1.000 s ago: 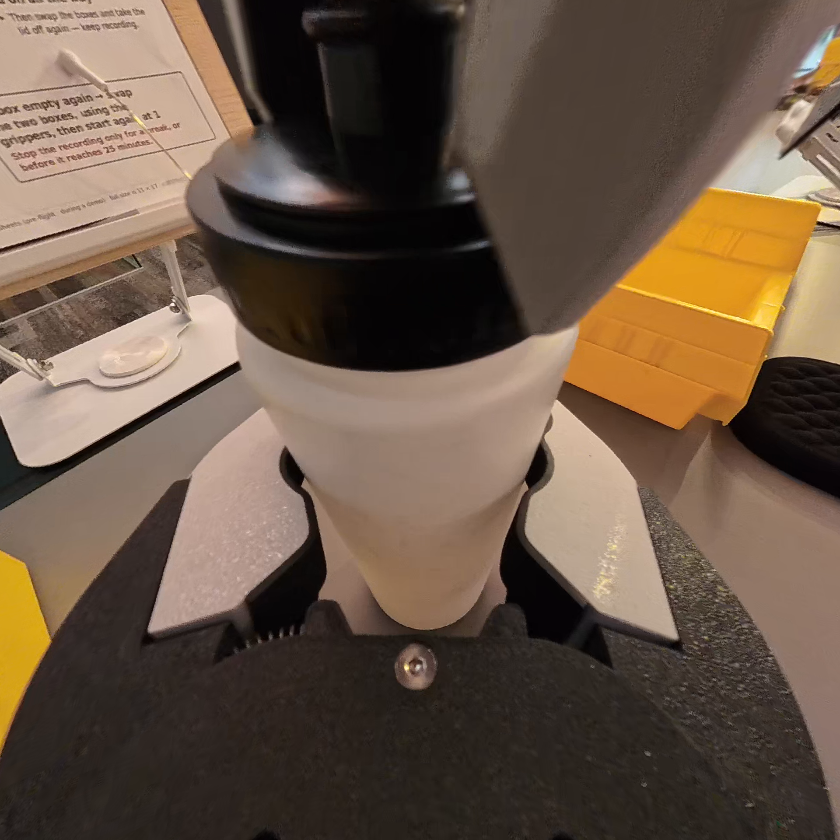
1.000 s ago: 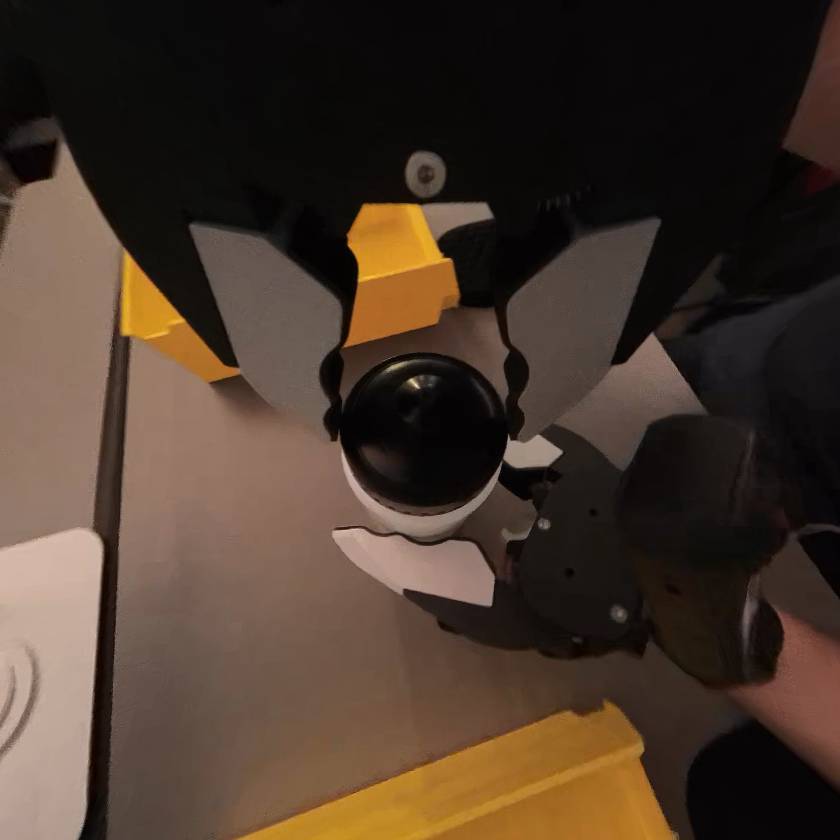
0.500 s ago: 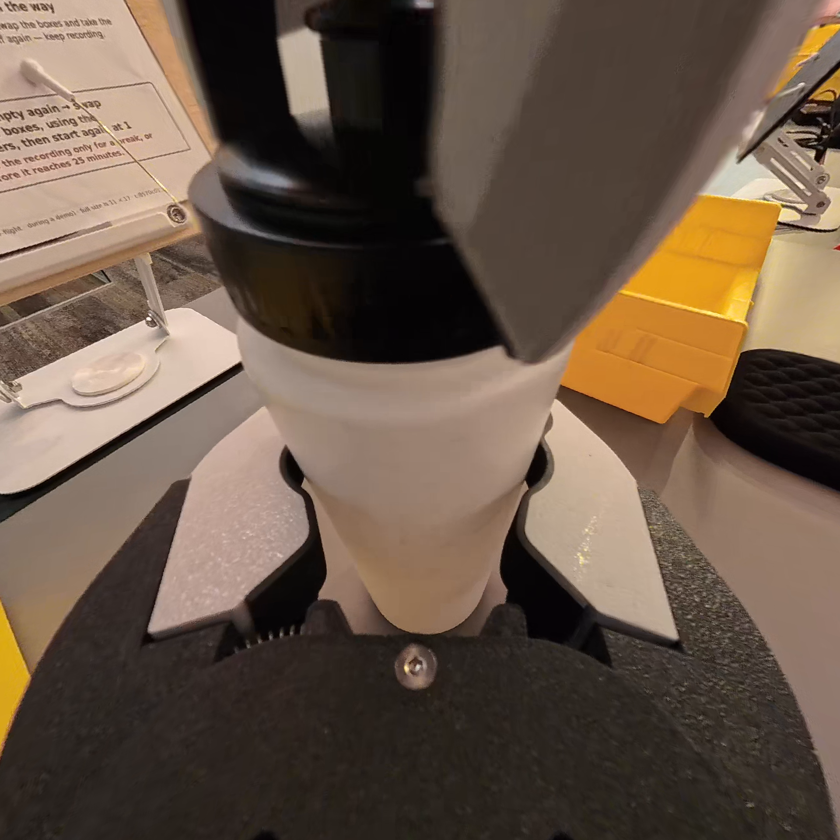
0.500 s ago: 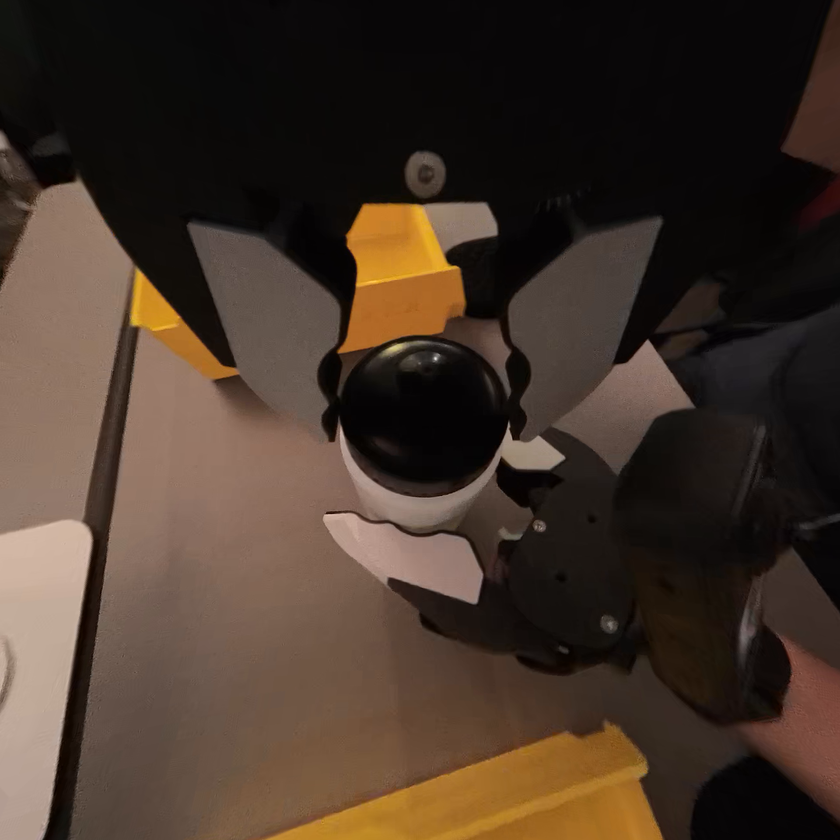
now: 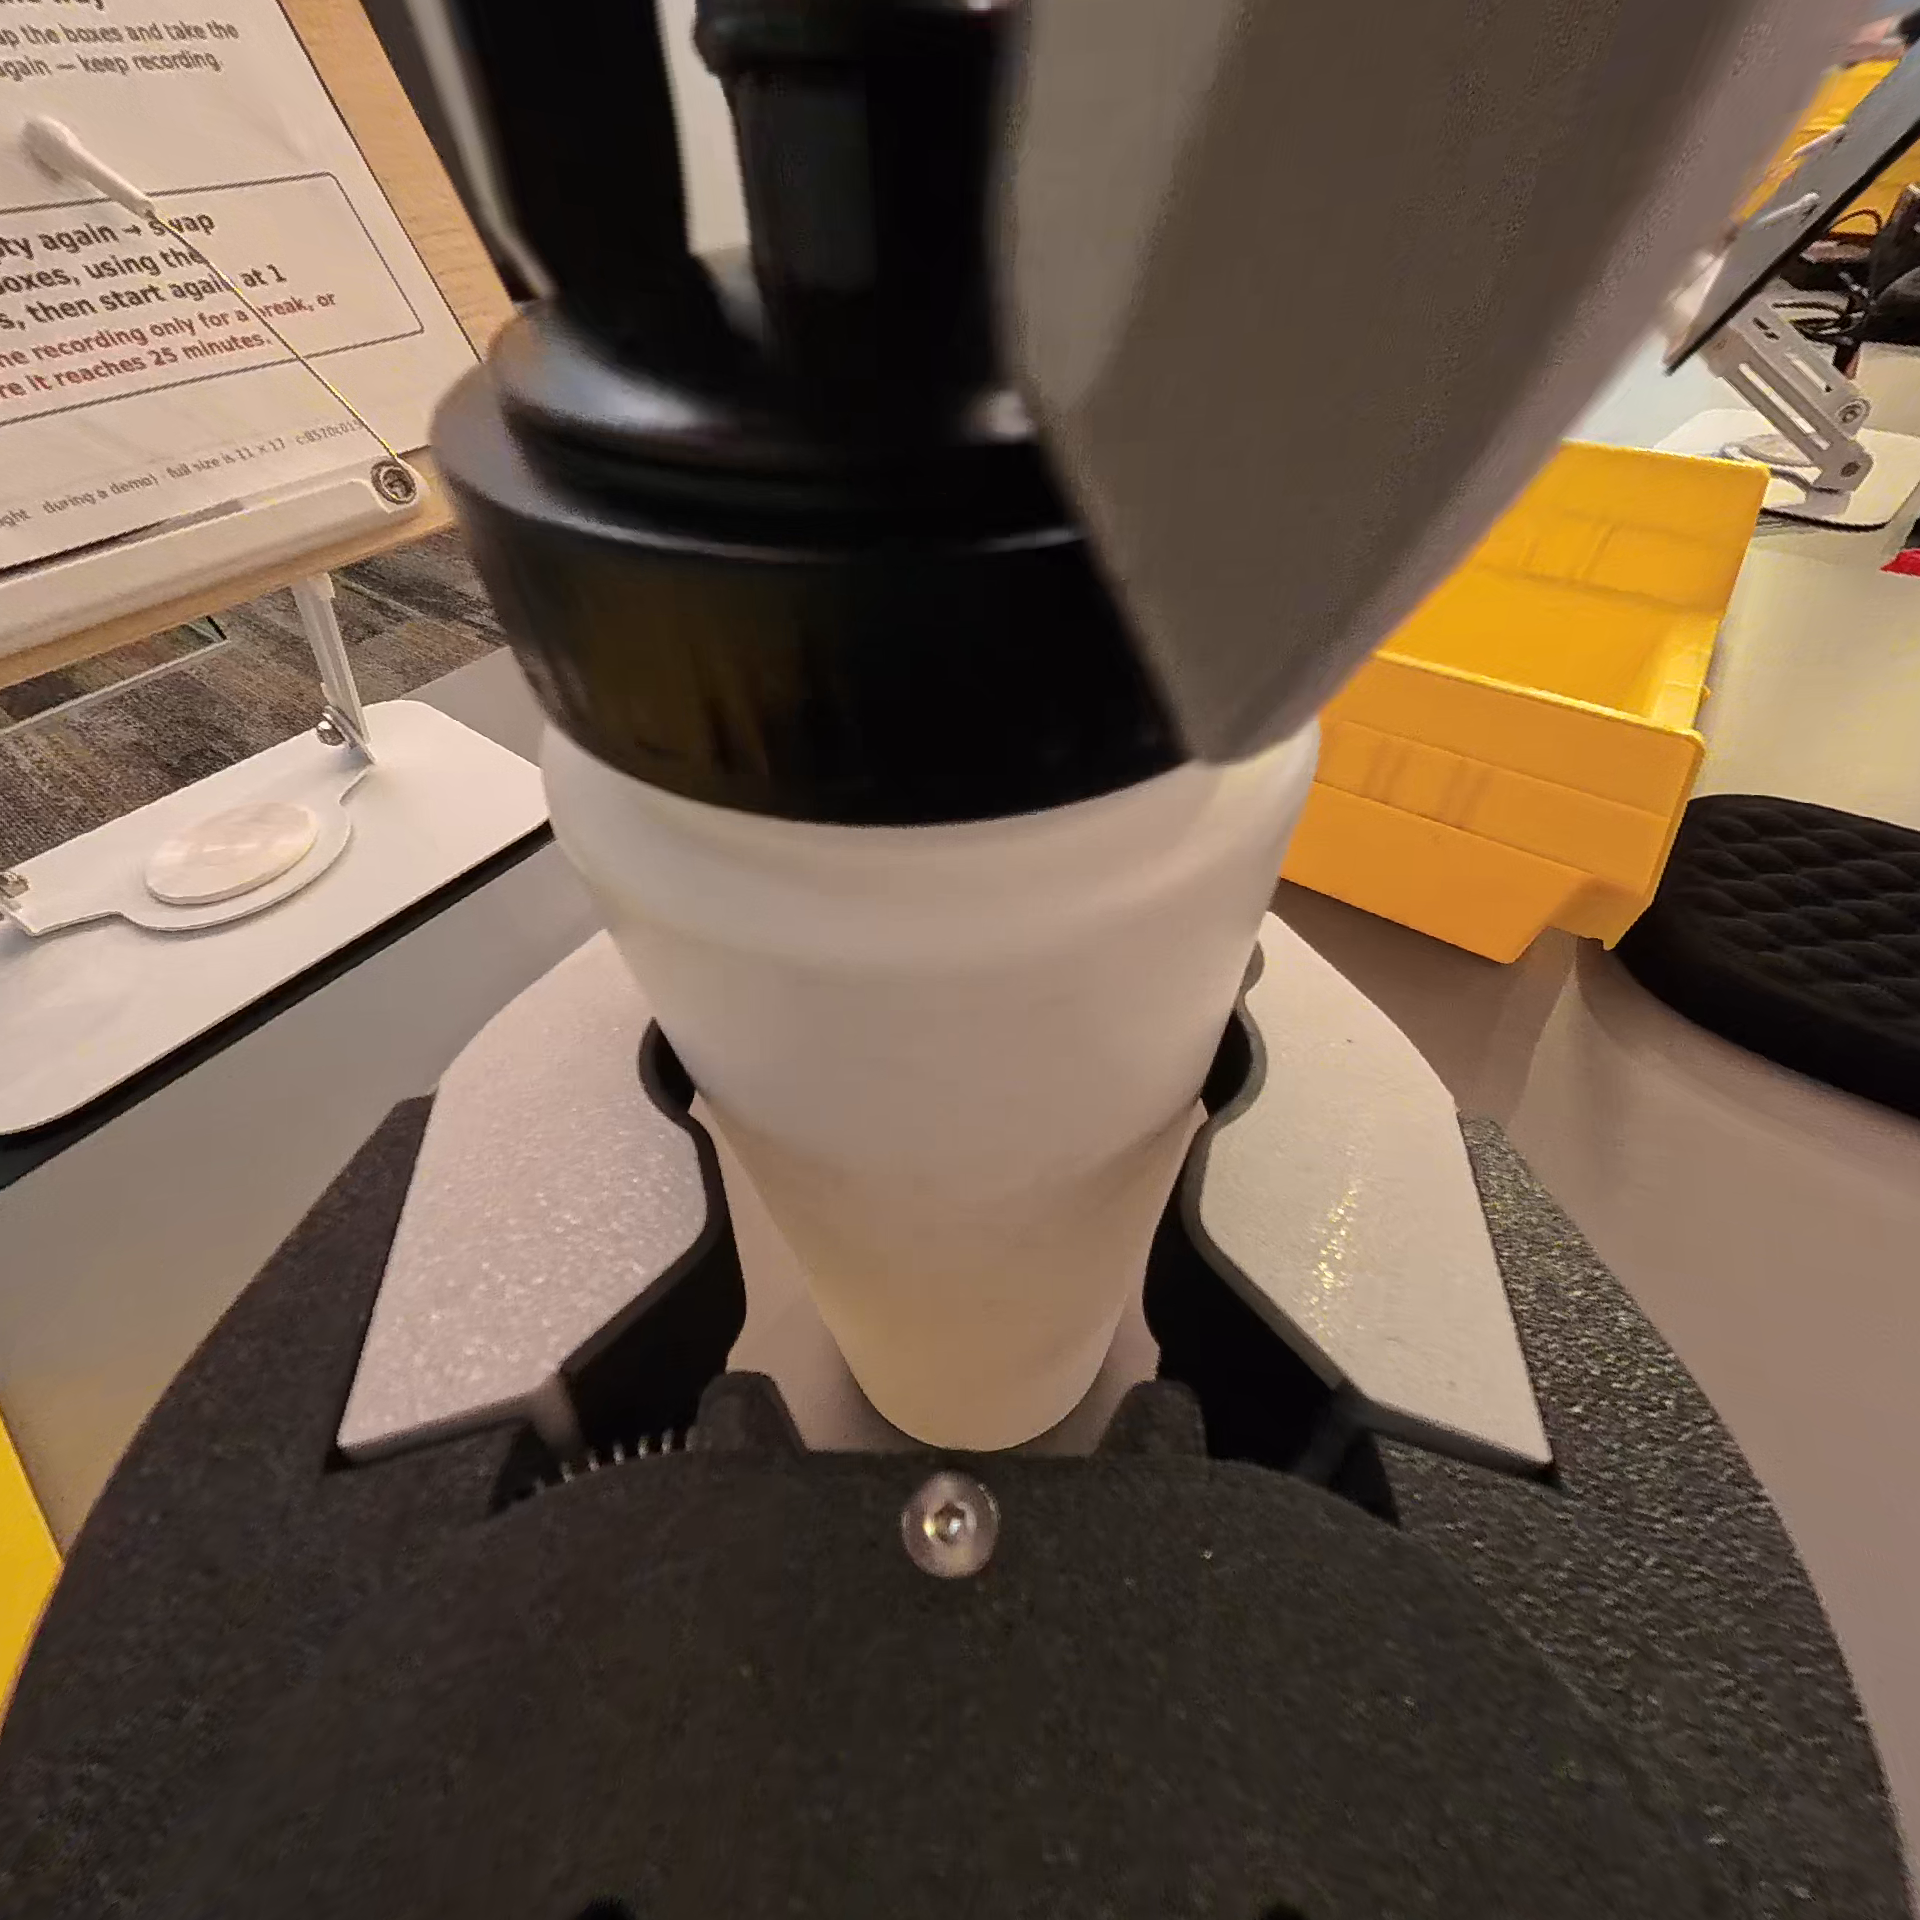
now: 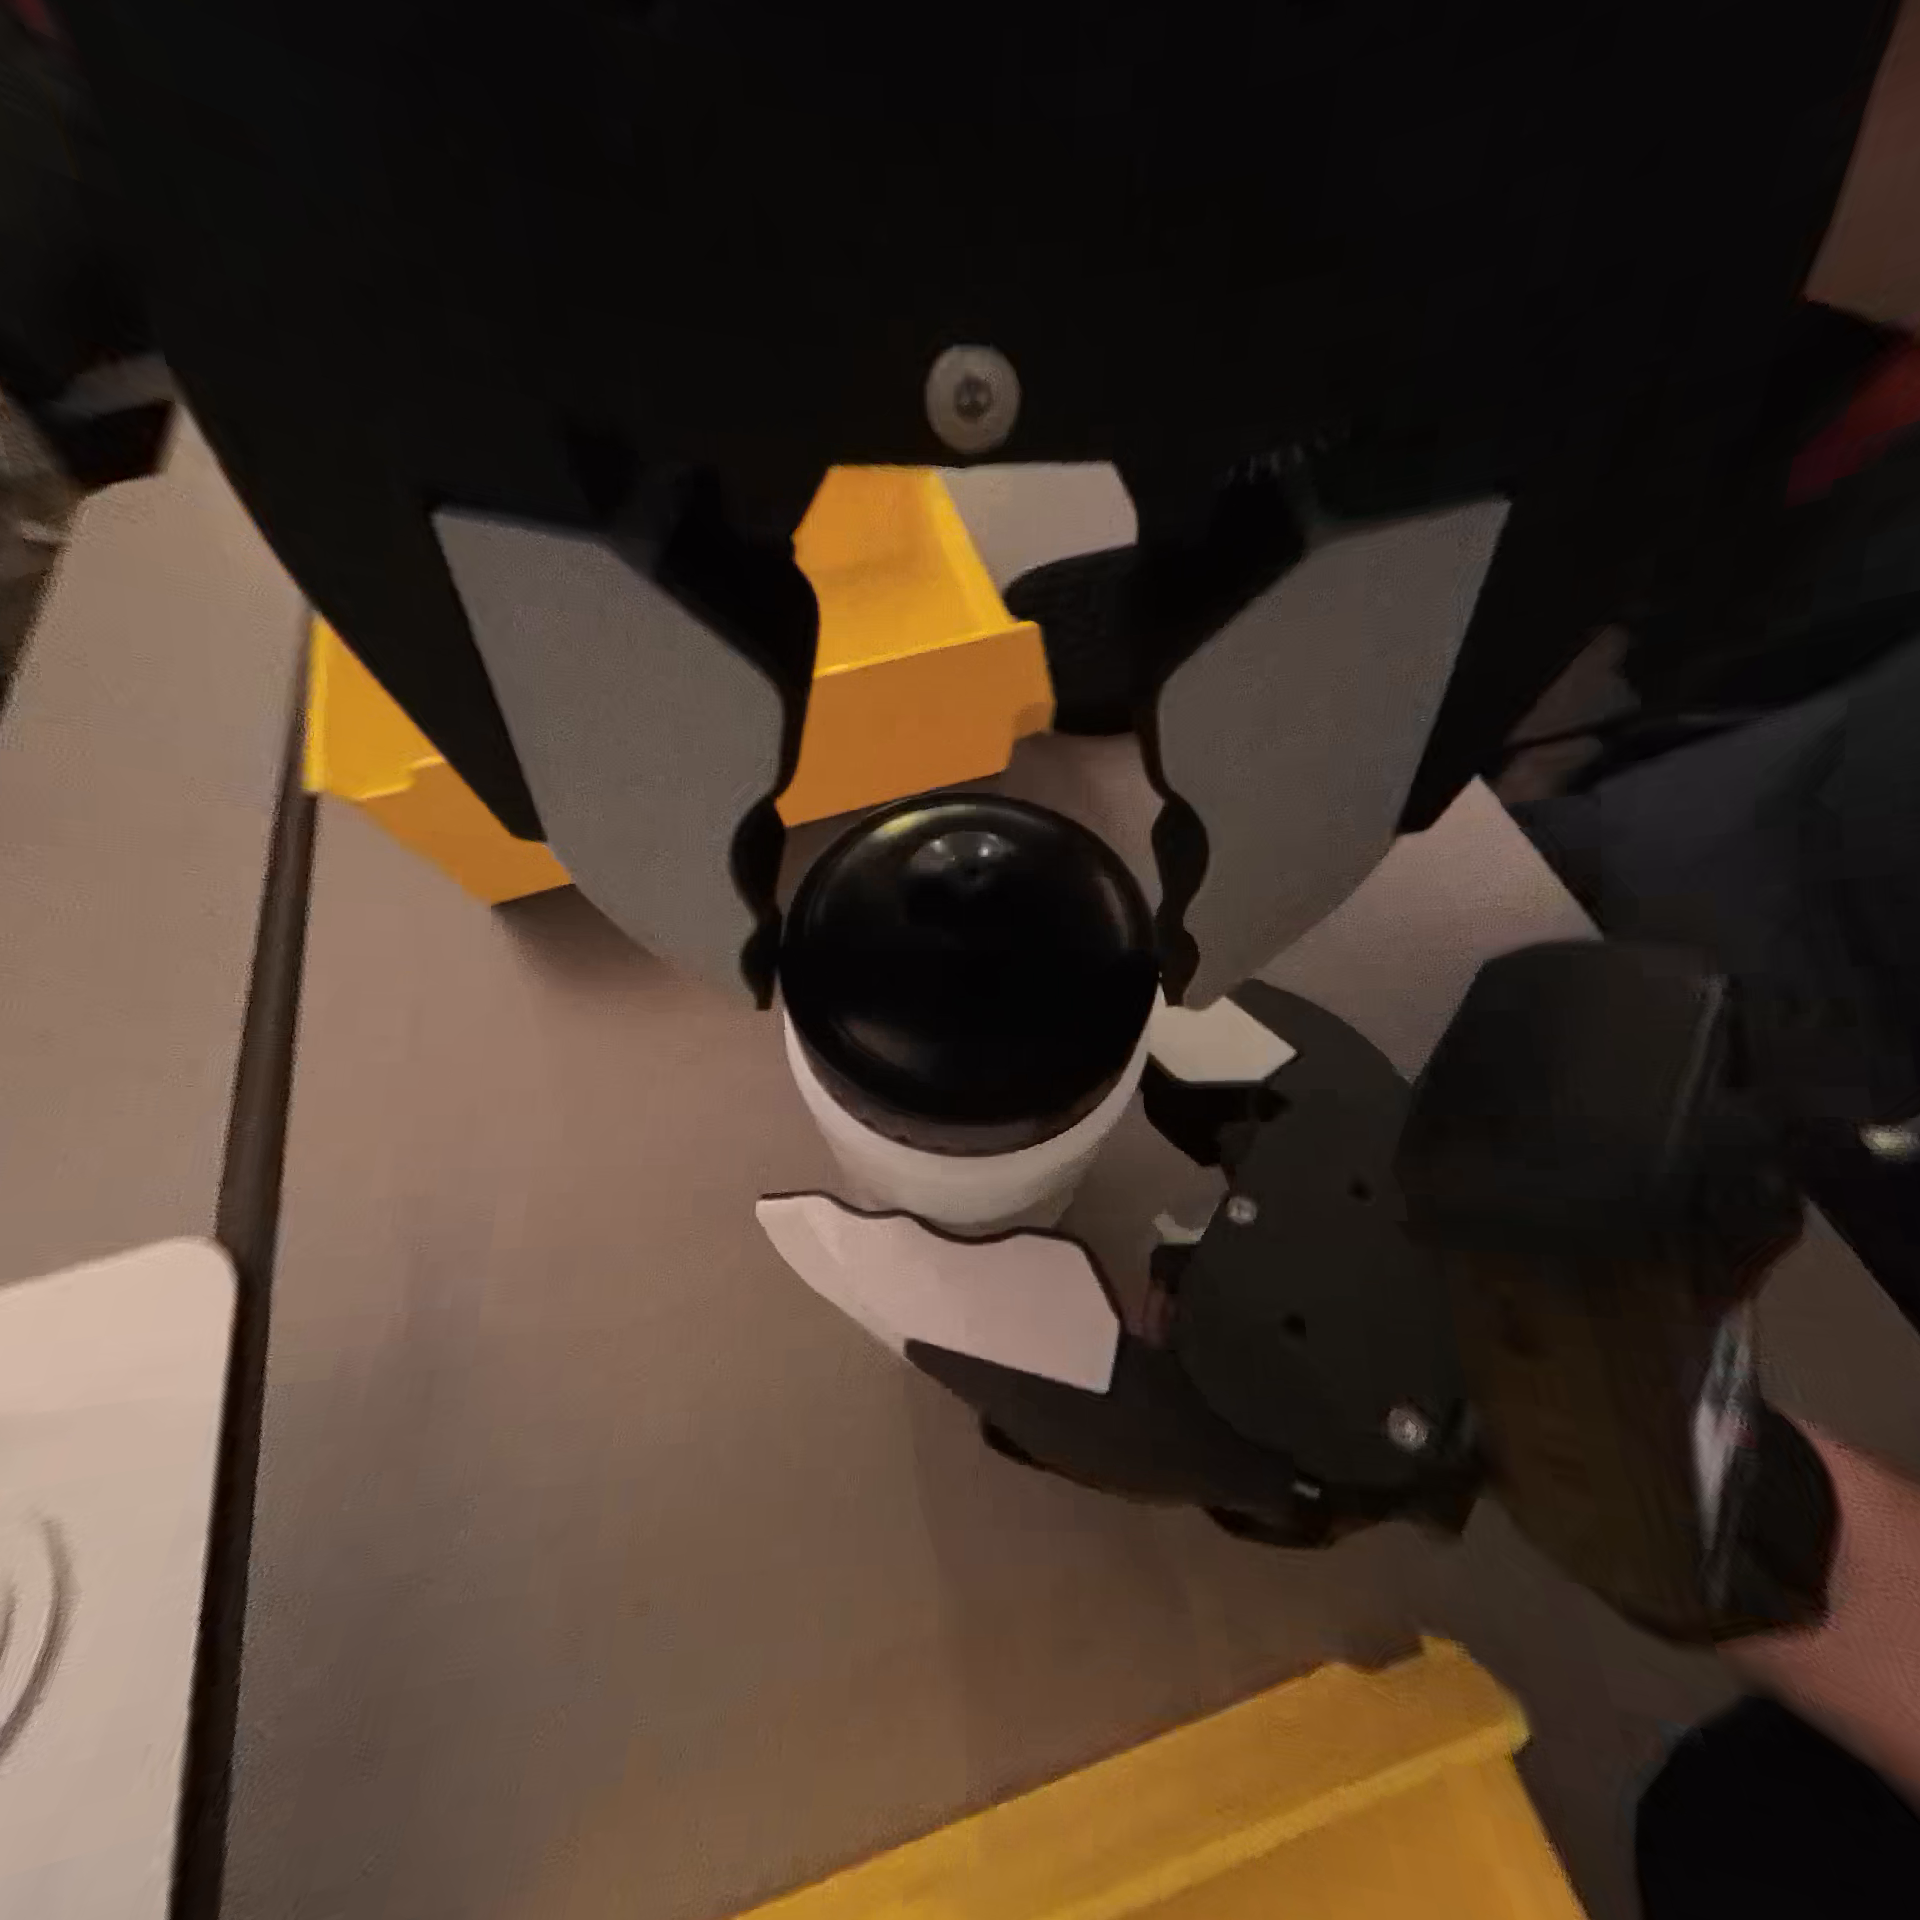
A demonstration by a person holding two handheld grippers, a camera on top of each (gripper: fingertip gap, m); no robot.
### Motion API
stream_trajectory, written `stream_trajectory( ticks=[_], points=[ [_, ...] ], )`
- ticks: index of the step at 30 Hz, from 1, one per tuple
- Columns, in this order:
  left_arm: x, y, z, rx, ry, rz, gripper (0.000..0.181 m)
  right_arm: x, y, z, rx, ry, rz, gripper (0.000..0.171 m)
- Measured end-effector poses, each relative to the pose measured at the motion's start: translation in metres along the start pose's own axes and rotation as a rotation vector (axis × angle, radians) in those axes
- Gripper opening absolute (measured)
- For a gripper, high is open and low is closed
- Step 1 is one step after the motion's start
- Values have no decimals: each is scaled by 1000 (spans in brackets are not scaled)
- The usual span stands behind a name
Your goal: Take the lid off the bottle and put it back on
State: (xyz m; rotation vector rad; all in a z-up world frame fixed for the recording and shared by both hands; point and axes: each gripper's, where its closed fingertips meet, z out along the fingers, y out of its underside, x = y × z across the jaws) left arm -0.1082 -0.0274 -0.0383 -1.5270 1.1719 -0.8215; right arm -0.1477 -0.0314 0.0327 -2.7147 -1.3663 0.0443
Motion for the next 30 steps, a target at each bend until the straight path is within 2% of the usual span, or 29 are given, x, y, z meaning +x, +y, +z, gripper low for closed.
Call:
stream_trajectory(
  ticks=[2,3,8,11,12,13,16,18,23,26,28,30],
  points=[
    [-1,0,0,-2,1,-5,98,-1,-2,-2,20,42,-200,70],
    [-2,0,0,-2,1,-6,98,-1,-5,-4,42,64,-234,69],
    [-5,0,0,-5,-10,-8,98,10,1,-8,46,141,35,87],
    [-5,1,0,-5,-10,-9,98,9,3,1,22,115,153,85],
    [-5,1,0,-6,-9,-8,98,3,3,3,11,69,151,73],
    [-5,1,0,-5,-9,-7,98,3,5,4,-11,70,113,74],
    [-4,1,-1,-6,-8,-3,98,3,7,4,-49,96,-172,74],
    [-5,1,-1,-5,-5,-10,98,4,5,3,-17,112,-275,73],
    [-7,1,-1,-8,-9,-9,98,8,6,-3,53,111,-50,82],
    [-7,1,0,-9,-10,-9,98,4,2,-2,72,72,74,82],
    [-7,1,-1,-9,-10,-9,98,4,2,2,46,60,146,72],
    [-6,1,-1,-9,-9,-5,98,3,3,2,12,62,72,73]
  ],
)
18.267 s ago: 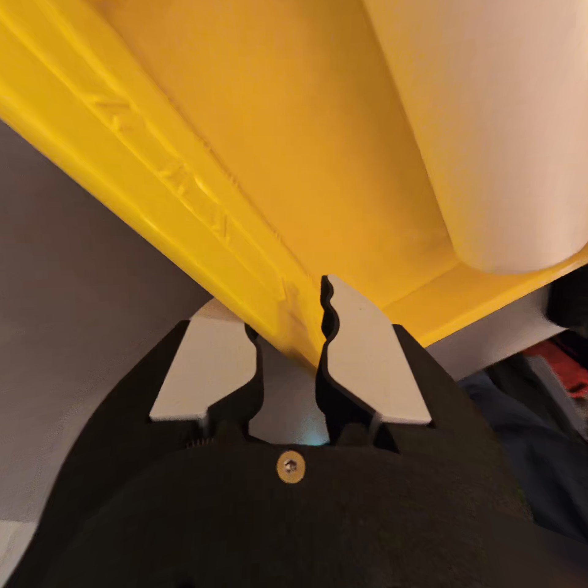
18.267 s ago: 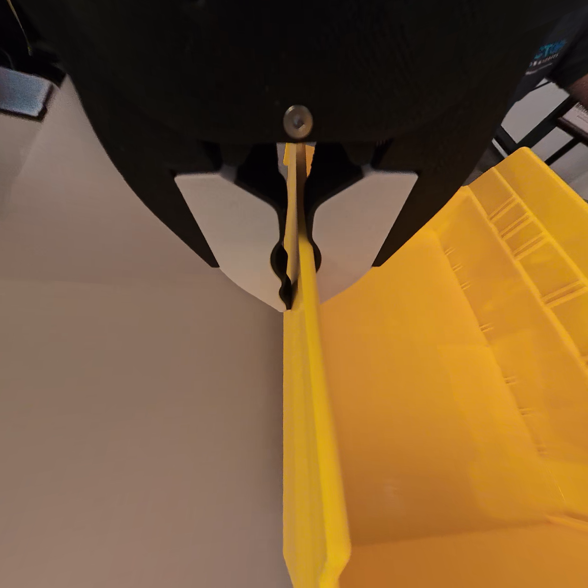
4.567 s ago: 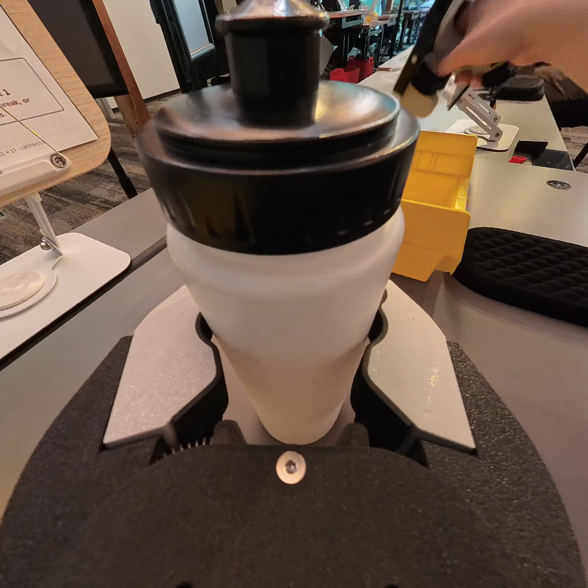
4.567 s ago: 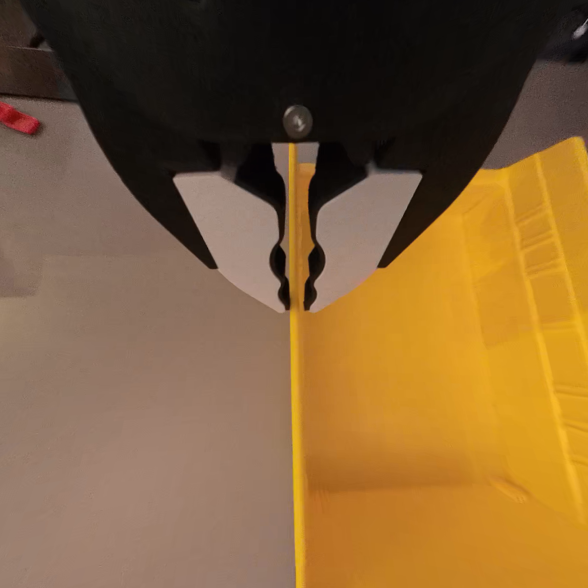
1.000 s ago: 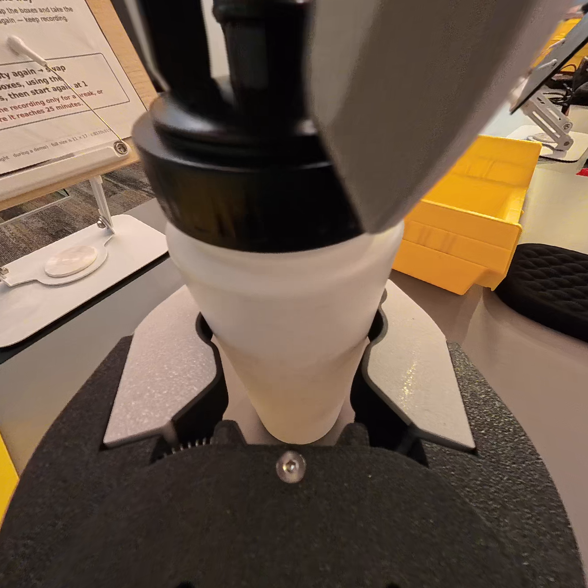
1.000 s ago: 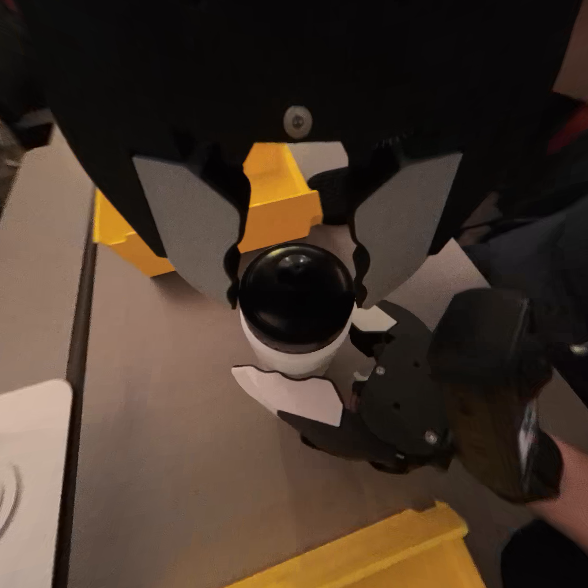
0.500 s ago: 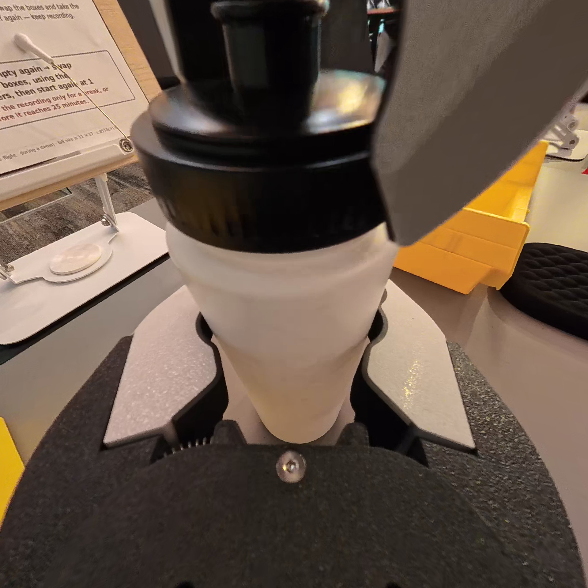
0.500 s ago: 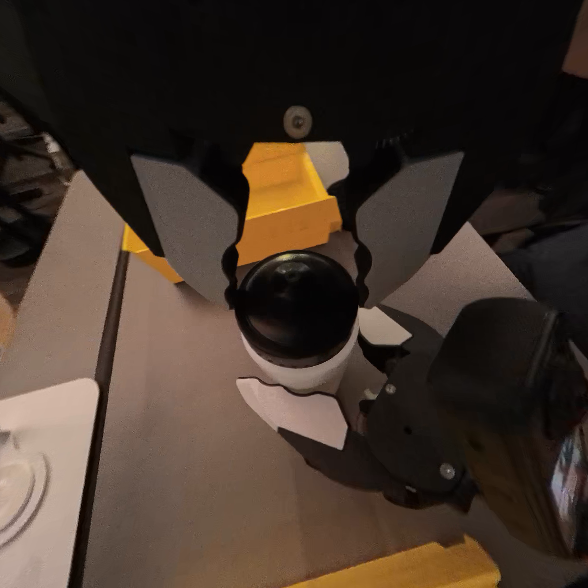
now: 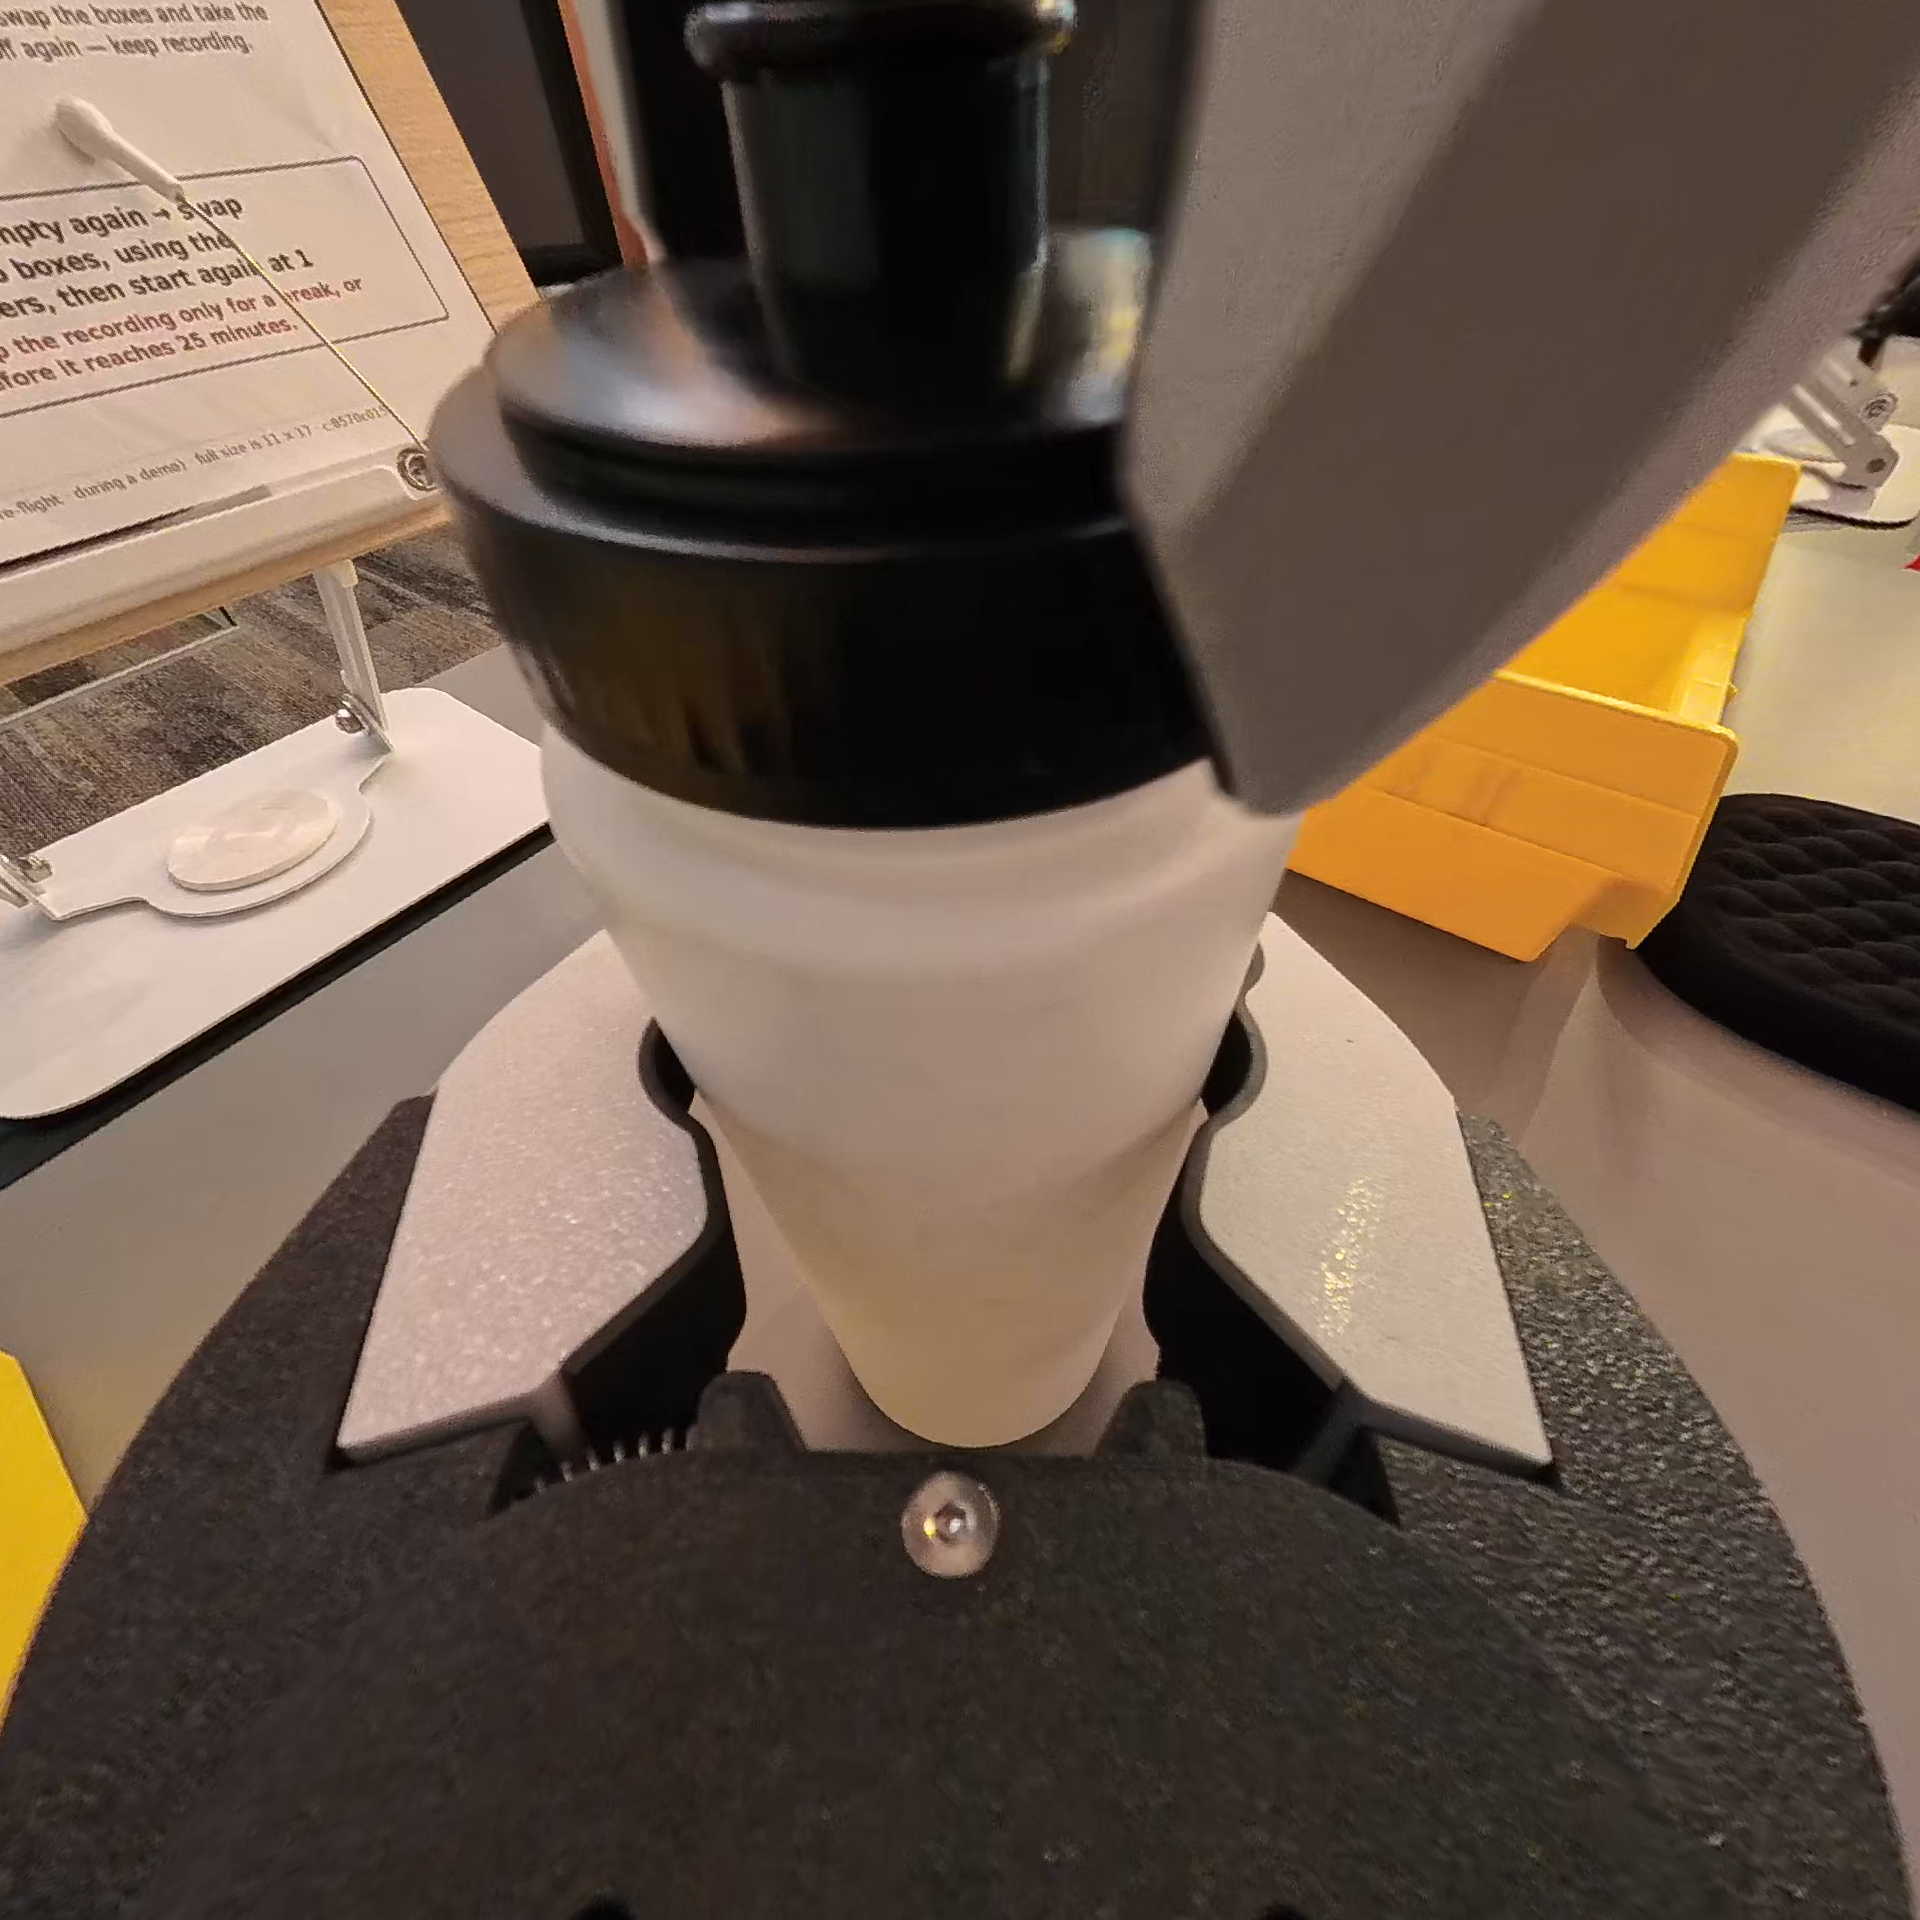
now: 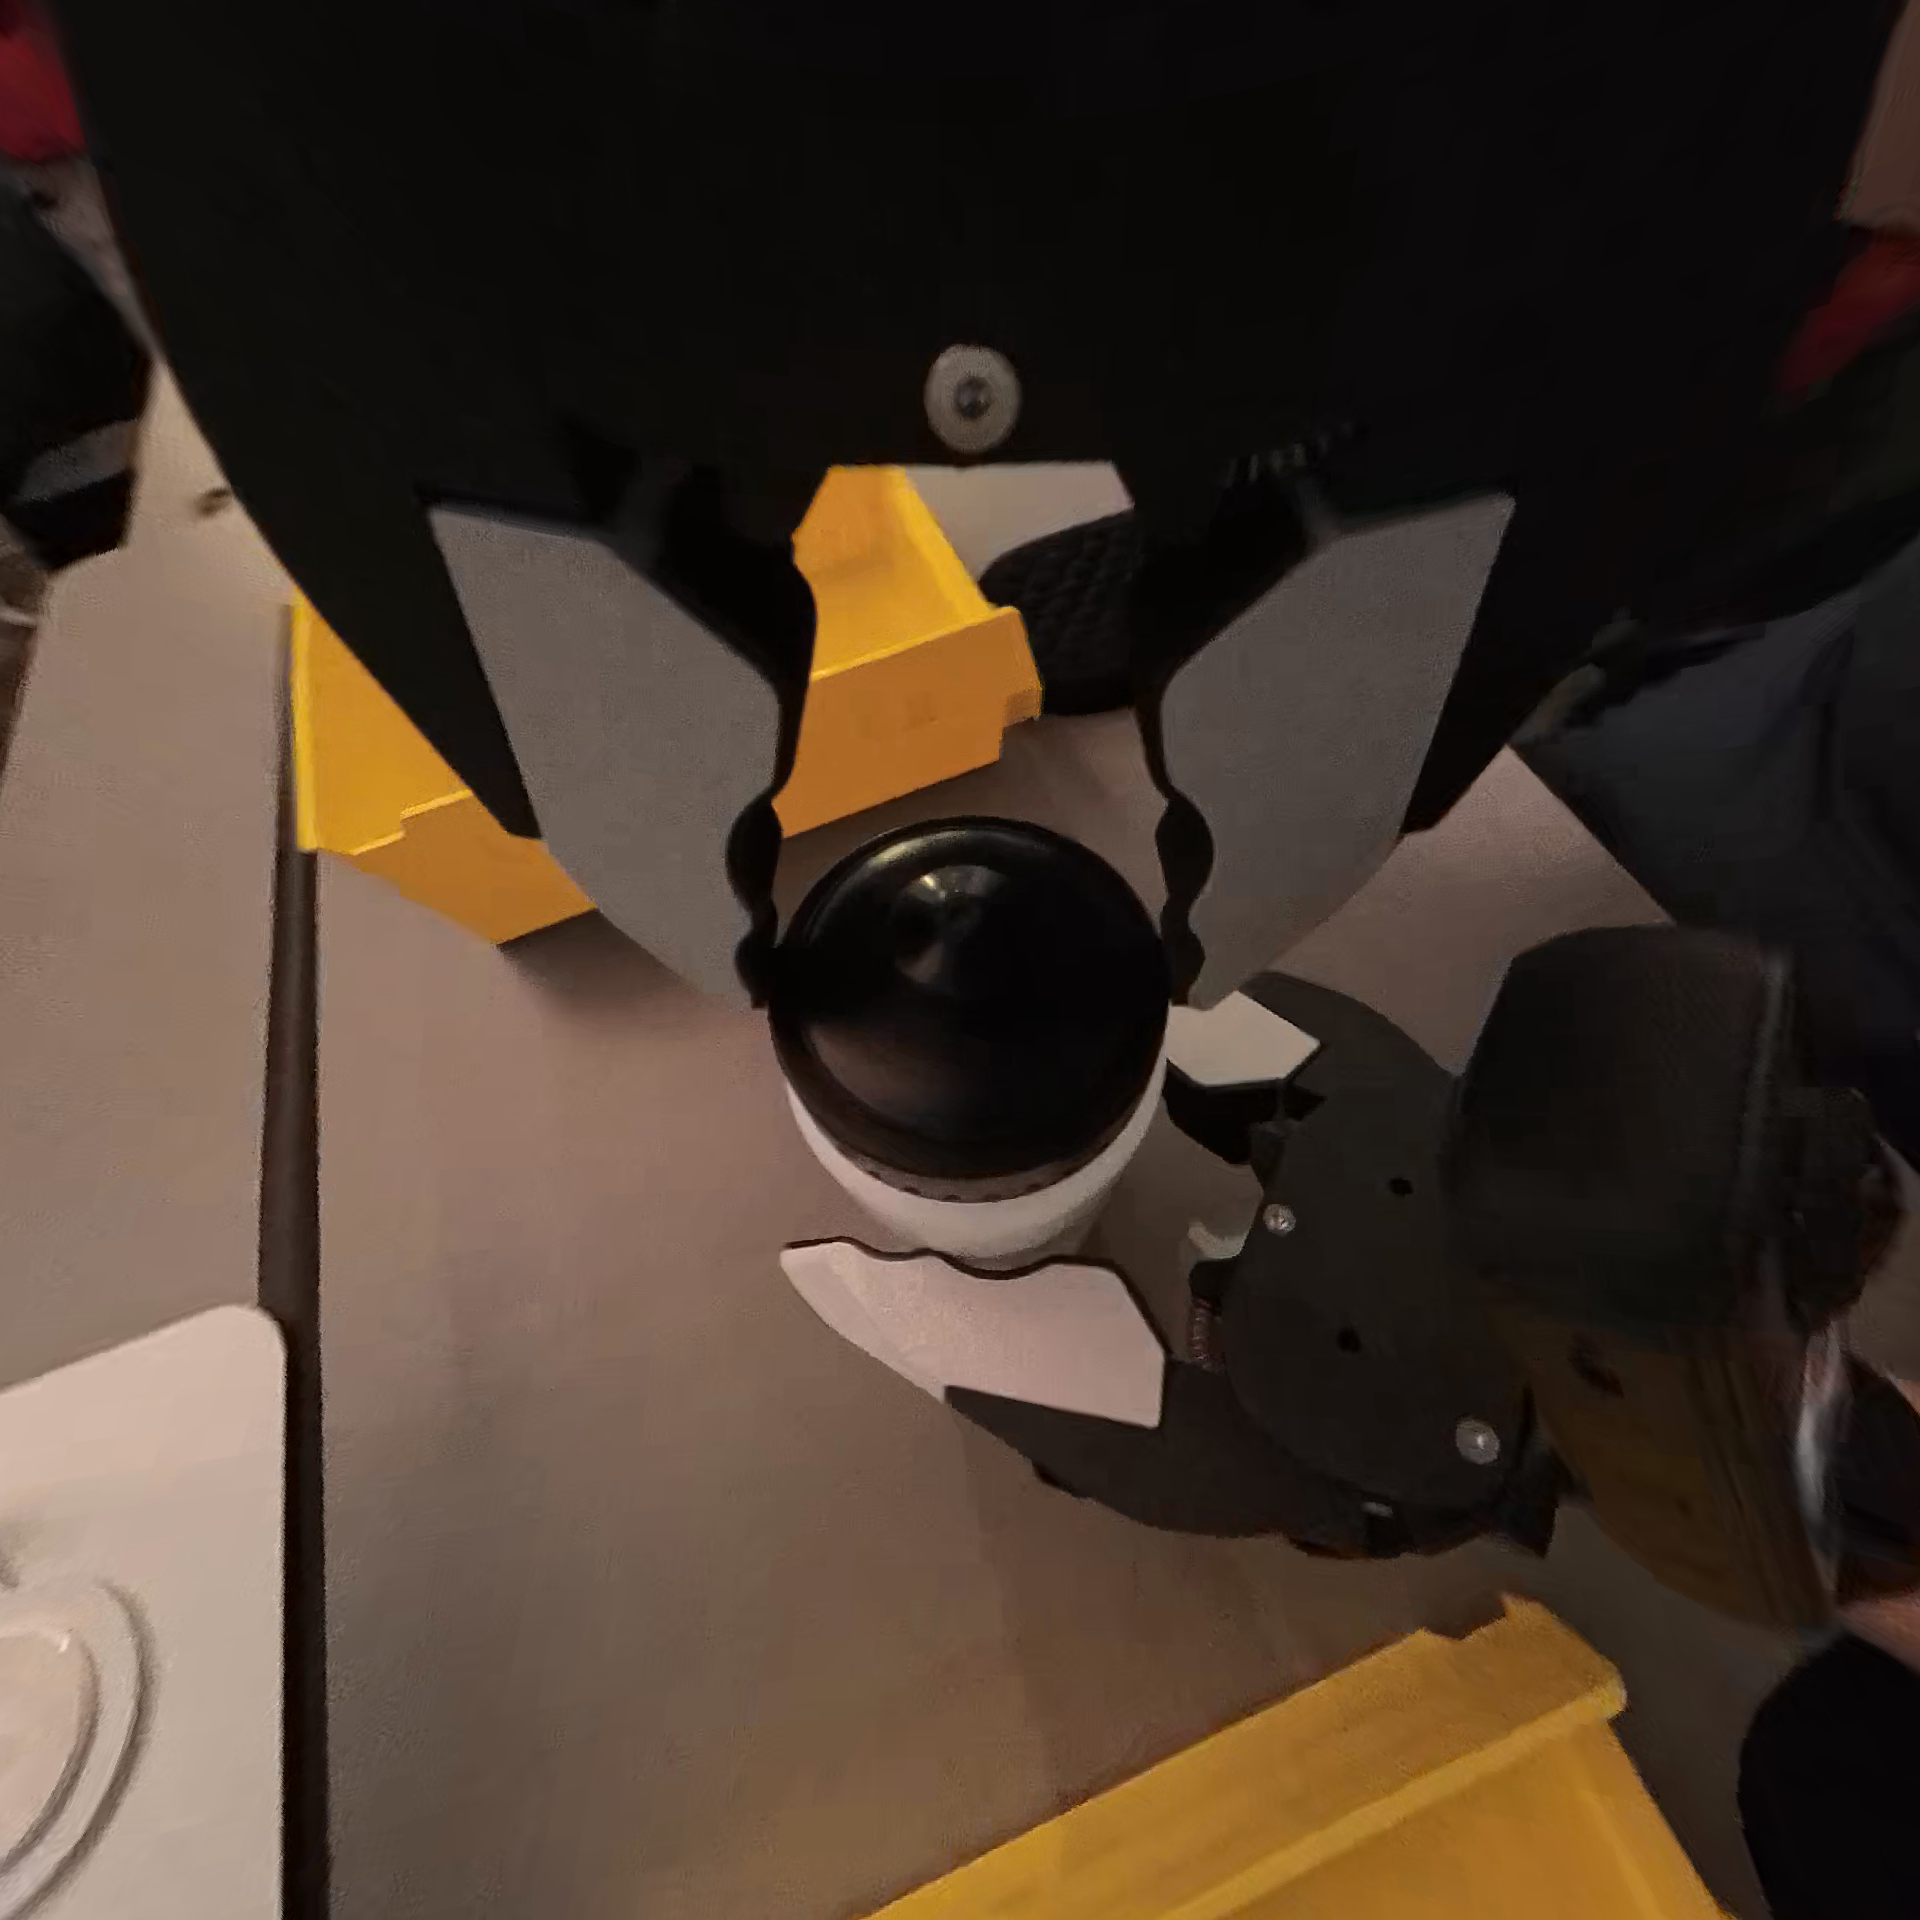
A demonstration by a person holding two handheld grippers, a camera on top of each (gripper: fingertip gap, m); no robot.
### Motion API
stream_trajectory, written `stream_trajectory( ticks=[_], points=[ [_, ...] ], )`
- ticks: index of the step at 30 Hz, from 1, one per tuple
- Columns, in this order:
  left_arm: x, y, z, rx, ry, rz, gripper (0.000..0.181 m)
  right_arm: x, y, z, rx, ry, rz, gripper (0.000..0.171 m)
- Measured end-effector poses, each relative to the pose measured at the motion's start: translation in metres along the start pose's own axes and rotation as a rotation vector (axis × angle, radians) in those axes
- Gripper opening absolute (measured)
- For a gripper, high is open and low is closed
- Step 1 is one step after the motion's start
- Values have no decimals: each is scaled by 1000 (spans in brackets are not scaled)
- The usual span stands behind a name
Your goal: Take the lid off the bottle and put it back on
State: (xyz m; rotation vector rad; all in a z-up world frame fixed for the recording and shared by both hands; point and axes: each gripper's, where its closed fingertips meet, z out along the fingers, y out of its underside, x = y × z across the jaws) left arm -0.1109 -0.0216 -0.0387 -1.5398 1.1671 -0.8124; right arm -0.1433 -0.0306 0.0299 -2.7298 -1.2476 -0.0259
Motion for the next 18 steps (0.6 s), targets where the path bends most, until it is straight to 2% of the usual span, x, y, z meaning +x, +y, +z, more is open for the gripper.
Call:
stream_trajectory(
  ticks=[2,4,6,8,12,13,18],
  points=[
    [0,0,0,0,-2,0,98,2,6,0,-33,32,-215,72],
    [-1,0,0,1,1,-5,98,4,4,-1,10,62,-355,71],
    [-1,0,0,-2,1,-4,98,3,0,-5,65,51,-283,71],
    [-1,0,0,-2,-1,-5,98,3,-1,-9,86,26,-144,82],
    [-1,0,0,-1,-2,-5,98,-4,-2,-3,50,-27,40,81],
    [-1,0,0,-1,-2,-5,98,0,0,0,14,2,46,73],
    [-1,0,0,-2,-2,-3,98,5,10,1,-35,74,-355,72]
  ],
)
